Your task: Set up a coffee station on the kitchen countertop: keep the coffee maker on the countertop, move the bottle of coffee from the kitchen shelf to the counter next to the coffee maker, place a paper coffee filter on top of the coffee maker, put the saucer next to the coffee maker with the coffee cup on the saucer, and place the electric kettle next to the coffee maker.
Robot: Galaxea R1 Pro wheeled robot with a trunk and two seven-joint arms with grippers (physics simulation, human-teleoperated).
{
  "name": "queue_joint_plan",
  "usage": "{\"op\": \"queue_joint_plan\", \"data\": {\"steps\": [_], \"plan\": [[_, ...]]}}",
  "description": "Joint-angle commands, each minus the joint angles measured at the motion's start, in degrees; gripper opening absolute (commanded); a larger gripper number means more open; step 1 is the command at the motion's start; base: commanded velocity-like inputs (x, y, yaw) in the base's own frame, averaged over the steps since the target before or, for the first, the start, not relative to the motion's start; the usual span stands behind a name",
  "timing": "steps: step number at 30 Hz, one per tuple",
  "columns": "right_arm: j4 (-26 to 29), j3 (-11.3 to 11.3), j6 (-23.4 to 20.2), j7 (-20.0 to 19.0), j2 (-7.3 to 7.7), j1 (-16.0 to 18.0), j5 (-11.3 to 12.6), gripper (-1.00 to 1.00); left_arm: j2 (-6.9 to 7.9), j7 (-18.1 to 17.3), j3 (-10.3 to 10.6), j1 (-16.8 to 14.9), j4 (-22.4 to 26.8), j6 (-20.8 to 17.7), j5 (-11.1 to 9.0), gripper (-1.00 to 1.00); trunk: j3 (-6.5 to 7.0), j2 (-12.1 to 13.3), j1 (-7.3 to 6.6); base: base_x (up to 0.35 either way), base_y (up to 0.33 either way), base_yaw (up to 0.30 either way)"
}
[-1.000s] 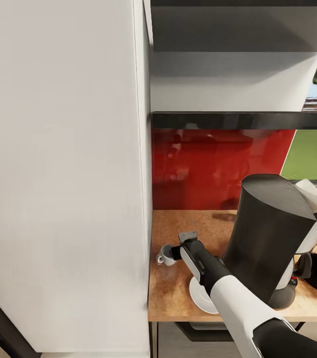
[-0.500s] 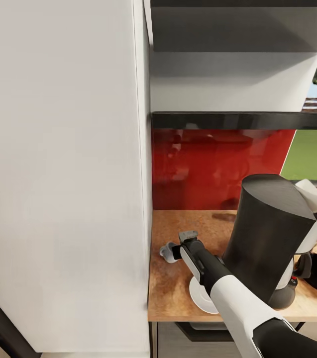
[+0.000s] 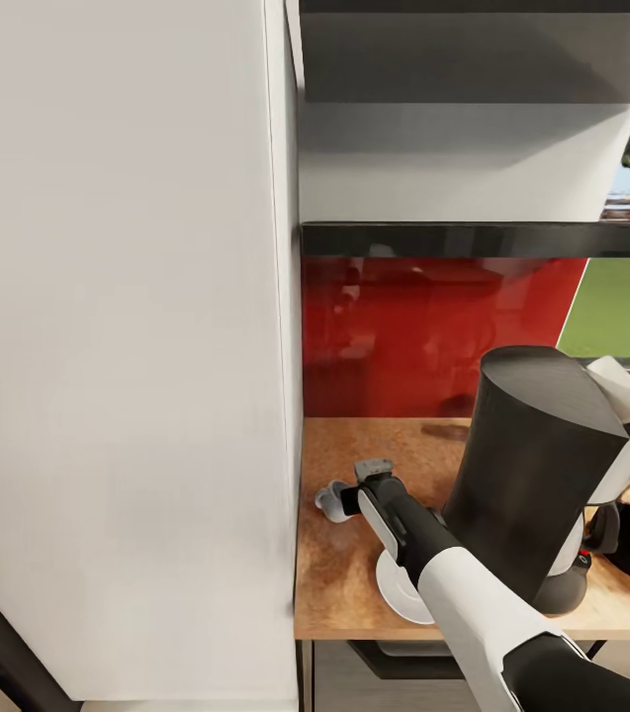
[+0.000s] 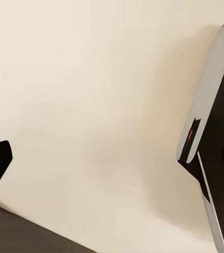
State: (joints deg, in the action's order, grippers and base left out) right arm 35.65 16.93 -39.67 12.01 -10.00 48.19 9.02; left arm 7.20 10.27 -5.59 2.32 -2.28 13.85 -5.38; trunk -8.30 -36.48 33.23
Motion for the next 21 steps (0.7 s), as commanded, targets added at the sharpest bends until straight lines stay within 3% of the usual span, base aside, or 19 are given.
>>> {"op": "queue_joint_plan", "data": {"steps": [1, 21], "plan": [[0.06, 0.14, -0.14, 0.38, 0.0, 0.06, 0.65, -1.0, 0.0, -0.14, -0.41, -0.03, -0.1, 0.39, -0.24, 1.0, -0.08, -0.08, 0.02, 0.0, 0.0, 0.0], [5.03, -0.27, -0.54, 0.82, 0.0, 0.06, 0.13, -1.0, -0.11, -0.61, 0.0, -0.03, 0.16, 0.69, 0.16, 1.0, -0.08, -0.08, 0.02, -0.026, 0.0, 0.0]]}}
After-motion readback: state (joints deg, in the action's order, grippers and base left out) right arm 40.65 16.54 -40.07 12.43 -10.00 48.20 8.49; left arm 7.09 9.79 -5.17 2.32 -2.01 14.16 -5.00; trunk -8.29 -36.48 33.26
